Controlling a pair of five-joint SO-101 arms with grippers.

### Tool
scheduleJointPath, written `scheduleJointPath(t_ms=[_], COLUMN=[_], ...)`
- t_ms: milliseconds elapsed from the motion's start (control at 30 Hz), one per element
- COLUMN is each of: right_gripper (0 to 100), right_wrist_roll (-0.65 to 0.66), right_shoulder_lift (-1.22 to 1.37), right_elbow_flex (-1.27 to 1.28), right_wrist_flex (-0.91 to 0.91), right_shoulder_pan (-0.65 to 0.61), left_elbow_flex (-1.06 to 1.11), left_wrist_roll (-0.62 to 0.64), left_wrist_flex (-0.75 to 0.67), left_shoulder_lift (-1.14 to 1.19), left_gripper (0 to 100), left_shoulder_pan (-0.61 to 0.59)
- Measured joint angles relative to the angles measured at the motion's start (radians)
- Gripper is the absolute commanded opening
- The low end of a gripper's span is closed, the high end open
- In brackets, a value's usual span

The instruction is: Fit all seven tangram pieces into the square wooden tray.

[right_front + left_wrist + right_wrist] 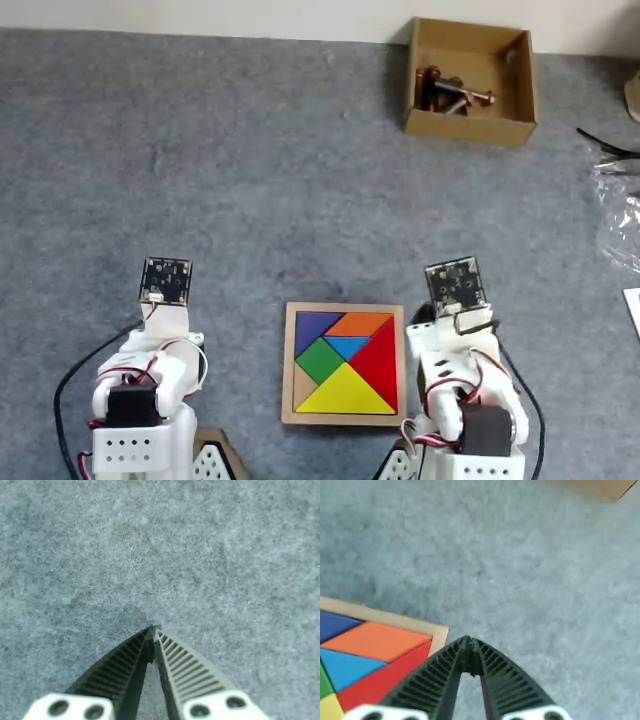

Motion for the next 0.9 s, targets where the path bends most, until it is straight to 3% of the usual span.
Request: scheduleJointPath(t_ms=[233,367,633,900], right_gripper=[0.9,0.9,0.9,0.5], right_wrist_roll=[-0.244,-0.261,-0.262,-0.262], right_shoulder_lift=[0.000,0.000,0.000,-0.003], right_elbow_flex=[0.011,0.051,0.123,0.164], right_wrist_flex=[0.000,0.006,0.006,0.006], right_shoulder_pan=[-0.077,-0.141,-0.149,-0.051], left_elbow_flex=[0.000,0.000,0.000,0.000], left_wrist_roll=[0.000,0.000,0.000,0.000], left_wrist_flex=[0.000,0.000,0.000,0.000], left_shoulder_lift=[0.000,0.000,0.000,0.000], left_gripper=[1,1,1,1], left_shoulder_pan=[0.000,0.000,0.000,0.000])
